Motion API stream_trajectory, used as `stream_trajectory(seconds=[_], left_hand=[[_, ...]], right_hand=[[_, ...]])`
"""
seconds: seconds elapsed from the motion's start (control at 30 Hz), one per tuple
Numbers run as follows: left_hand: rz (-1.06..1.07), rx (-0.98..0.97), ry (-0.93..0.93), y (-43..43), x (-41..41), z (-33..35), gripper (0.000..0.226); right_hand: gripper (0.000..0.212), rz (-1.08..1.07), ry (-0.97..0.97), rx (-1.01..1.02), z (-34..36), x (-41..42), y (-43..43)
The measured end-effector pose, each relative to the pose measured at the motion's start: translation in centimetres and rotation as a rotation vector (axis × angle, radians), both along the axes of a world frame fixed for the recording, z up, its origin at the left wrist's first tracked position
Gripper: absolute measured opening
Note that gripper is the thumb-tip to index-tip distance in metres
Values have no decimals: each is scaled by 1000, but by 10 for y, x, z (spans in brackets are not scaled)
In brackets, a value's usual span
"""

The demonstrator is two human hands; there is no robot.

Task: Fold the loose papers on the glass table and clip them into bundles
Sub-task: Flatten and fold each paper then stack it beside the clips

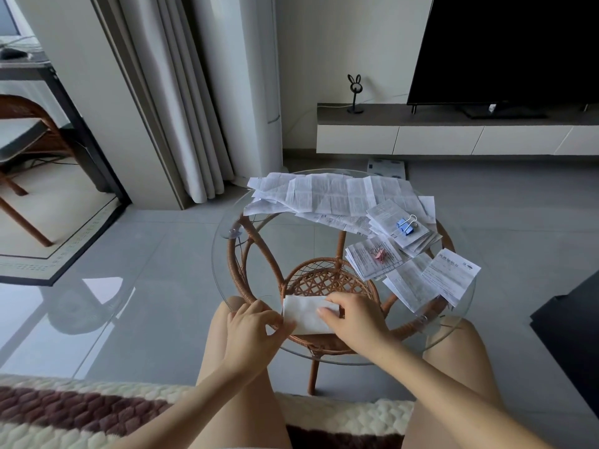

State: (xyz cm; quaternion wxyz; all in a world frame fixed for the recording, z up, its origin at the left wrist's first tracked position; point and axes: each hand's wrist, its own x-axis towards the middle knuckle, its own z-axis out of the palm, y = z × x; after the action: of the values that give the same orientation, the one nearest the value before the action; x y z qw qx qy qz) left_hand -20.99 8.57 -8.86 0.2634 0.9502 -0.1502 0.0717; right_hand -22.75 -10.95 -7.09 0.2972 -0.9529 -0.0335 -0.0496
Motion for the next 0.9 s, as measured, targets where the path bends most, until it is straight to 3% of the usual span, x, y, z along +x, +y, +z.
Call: stream_trajectory(seconds=[0.17,0.37,0.53,0.73,0.9], left_hand=[[80,-21,-18,-4,0,-4,41],[149,-17,-114,-8,-1,-13,27],[128,12,-172,-7,0,-19,29],[109,-43,-232,-7,2,-24,26],[107,-61,-249,-5,3,-29,29]], right_hand=[[48,-125,-10,-26,-3,4,9],[37,-223,35,-174,-2,9,18],[47,-252,91,-293,0,14,18],[38,-245,14,-210,-6,18,18],[52,-244,78,-197,-5,21,18]])
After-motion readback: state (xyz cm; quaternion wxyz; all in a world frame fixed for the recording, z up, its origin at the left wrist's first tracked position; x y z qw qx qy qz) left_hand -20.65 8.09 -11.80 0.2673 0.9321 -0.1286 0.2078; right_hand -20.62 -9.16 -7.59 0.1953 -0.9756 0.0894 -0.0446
